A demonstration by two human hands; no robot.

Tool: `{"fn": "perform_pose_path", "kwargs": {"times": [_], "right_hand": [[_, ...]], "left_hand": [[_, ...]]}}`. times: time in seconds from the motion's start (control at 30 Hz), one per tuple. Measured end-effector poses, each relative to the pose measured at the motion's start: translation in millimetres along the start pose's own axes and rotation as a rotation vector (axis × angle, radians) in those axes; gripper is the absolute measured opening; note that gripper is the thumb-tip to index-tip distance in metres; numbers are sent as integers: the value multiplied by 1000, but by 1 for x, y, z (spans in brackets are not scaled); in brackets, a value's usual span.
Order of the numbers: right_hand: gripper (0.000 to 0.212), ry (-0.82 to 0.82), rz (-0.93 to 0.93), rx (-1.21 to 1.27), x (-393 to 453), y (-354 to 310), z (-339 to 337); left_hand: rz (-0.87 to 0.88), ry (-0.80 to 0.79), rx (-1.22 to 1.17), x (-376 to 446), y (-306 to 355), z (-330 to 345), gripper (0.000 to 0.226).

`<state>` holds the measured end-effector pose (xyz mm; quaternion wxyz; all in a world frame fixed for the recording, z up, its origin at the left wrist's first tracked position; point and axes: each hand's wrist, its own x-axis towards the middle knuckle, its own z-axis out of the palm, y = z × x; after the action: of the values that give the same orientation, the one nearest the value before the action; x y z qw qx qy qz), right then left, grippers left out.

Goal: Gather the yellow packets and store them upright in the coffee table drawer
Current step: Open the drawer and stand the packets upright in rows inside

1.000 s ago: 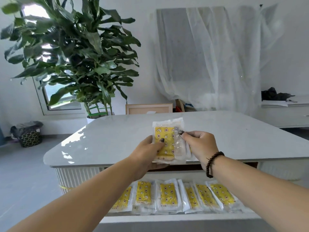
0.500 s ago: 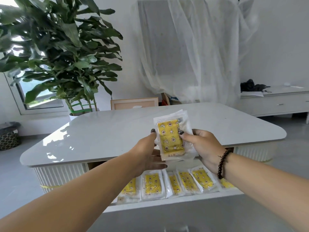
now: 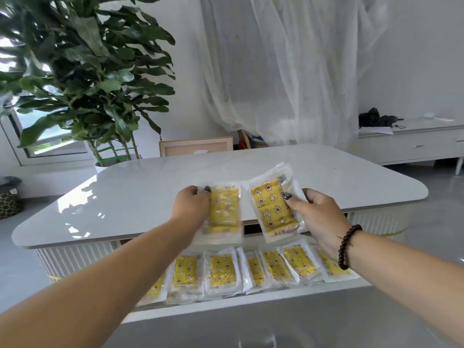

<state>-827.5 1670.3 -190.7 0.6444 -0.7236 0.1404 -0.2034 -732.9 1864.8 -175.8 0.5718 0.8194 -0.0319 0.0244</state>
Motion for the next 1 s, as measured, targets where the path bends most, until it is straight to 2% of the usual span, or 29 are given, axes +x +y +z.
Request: {"fn": "perform_pose_path", "kwargs": {"times": [0.1, 0.23, 0.37, 0.5, 0.6, 0.7, 0.77, 0.83, 0.87, 0.93, 1.0], "right_hand": [[19, -130, -68, -104, -3, -5, 0], [15, -297, -176, -329, -9, -17, 7], [12, -395, -303, -574, -12, -24, 15], [9, -511, -331, -542, -16, -29, 20], [6, -510, -279, -429, -14, -28, 21], [32, -480, -100, -103, -10, -21, 19], [49, -539, 66, 166, -11, -17, 19], [54, -536, 147, 260, -12, -14, 21], [55, -492, 169, 282, -12, -12, 24], [54, -341, 211, 354, -9, -9, 29], [48, -166, 246, 435, -5, -5, 35]], "left_hand": [[109, -80, 229, 3, 0, -28, 24], [122, -368, 290, -7, -3, -54, 33], [342, -681, 492, -13, 2, -60, 38], [334, -851, 483, -25, 8, -53, 37], [365, -848, 455, -27, 5, -51, 38], [379, -716, 394, -20, -5, -50, 68], [304, -608, 309, -18, -12, -51, 89], [197, -535, 224, -16, -17, -50, 99], [162, -524, 207, -16, -20, -49, 95], [141, -515, 206, -19, -23, -43, 68], [128, -533, 164, -22, -25, -34, 58]]}}
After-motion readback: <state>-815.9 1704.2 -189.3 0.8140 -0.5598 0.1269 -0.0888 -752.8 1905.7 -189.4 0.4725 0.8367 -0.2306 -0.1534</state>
